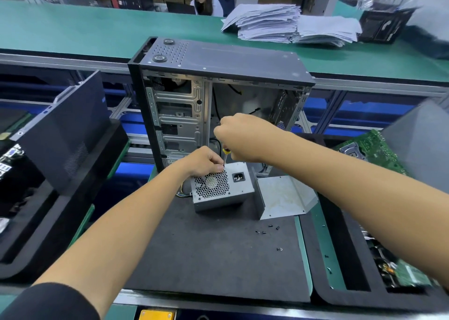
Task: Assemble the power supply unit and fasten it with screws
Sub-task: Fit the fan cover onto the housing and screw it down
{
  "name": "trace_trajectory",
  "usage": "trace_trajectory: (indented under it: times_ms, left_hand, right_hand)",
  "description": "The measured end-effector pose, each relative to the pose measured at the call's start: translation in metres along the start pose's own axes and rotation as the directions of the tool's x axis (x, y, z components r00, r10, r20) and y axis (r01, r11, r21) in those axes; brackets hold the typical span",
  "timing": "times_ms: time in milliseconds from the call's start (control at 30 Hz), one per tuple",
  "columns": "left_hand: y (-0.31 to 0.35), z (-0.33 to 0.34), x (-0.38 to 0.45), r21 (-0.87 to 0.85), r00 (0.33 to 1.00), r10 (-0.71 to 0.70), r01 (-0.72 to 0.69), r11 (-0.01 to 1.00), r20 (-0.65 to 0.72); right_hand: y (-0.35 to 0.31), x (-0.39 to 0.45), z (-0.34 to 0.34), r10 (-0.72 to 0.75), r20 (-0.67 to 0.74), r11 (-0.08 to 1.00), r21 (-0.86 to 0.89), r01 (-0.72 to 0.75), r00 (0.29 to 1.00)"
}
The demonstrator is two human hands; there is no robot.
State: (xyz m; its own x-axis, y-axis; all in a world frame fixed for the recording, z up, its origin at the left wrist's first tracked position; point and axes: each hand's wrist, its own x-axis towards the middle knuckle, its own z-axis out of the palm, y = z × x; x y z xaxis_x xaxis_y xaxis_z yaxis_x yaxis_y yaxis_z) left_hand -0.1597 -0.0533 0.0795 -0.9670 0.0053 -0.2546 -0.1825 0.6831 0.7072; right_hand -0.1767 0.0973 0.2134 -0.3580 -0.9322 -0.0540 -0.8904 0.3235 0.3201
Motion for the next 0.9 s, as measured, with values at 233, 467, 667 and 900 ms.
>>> trace_trajectory:
  times_ms: [233,467,667,900]
  left_hand:
    - [0.001,0.001,-0.001,-0.009,1.000,-0.007,0.007,1.000,0.014]
    - [-0.001,0.001,-0.002,-0.016,1.000,0.001,-0.001,1.000,0.003]
    - [0.000,0.002,-0.002,0.003,1.000,0.014,-0.014,1.000,-0.023]
    - [-0.003,0.002,-0.002,-0.018,1.000,0.003,-0.003,1.000,-0.013]
  right_hand:
    - [-0.004,0.005,0.009,0.271,-0.038,0.962,0.043,-0.270,0.962]
    - [0.003,0.001,-0.001,0.009,0.086,0.995,0.097,-0.017,0.996]
    - [-0.004,0.001,0.003,0.012,-0.022,1.000,0.009,-0.012,1.000]
    - [-0.003,0.004,0.010,0.193,0.016,0.977,0.092,-0.194,0.981]
